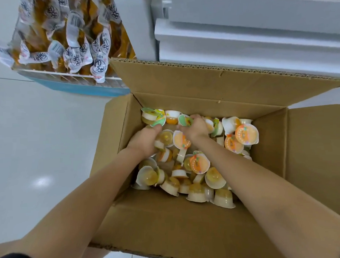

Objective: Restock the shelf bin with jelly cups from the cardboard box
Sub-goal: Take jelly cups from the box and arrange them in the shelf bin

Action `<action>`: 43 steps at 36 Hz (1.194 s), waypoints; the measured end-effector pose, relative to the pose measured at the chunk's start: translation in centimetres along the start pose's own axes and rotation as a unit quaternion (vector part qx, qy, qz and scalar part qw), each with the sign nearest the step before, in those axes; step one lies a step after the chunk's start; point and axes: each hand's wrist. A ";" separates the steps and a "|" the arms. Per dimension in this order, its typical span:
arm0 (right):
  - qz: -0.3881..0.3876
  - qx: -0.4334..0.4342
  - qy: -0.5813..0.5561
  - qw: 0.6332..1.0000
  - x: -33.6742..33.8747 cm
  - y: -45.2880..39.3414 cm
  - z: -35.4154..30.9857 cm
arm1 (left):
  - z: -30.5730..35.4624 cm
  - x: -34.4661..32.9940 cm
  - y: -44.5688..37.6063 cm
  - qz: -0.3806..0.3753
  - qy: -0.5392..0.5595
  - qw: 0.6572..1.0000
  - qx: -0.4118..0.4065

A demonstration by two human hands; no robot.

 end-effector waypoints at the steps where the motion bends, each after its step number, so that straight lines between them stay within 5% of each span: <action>1: 0.007 -0.001 -0.014 1.000 0.2 0.2 -0.1 | 0.2 0.3 0.3 0.002 0.058 0.998 0.011; 4: 0.023 0.023 -0.044 0.999 1.2 1.6 -0.5 | 0.9 1.7 1.3 -0.021 0.238 0.969 0.062; 7: 0.042 0.086 -0.074 0.993 3.1 3.7 -0.9 | 1.3 3.8 2.6 -0.118 0.400 0.904 0.097; 14: -0.035 0.224 -0.018 0.974 10.7 9.4 -5.1 | 3.6 10.1 5.9 -0.208 0.525 0.821 0.082; 23: 0.000 0.383 -0.009 0.924 21.4 18.8 -11.4 | 13.2 17.6 16.1 -0.189 0.564 0.801 -0.064; 27: 0.033 0.439 0.038 0.897 25.4 22.8 -12.2 | 15.6 18.0 21.7 -0.018 0.419 0.896 -0.144; 32: 0.087 0.457 0.063 0.883 28.9 26.9 -12.2 | 16.8 17.6 25.2 0.120 0.377 0.892 -0.221; 38: 0.068 0.528 0.151 0.833 29.5 27.8 -13.4 | 16.8 17.3 25.5 0.066 0.390 0.885 -0.244; 43: 0.037 0.537 0.067 0.840 29.0 27.4 -13.6 | 16.8 17.1 25.7 -0.002 0.460 0.852 -0.250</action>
Point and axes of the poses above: each hand's wrist, its own y-axis away from the middle knuckle, its own x-axis out of the back of the hand, z = x × y, and after that the axes turned 6 degrees about x, right-handed
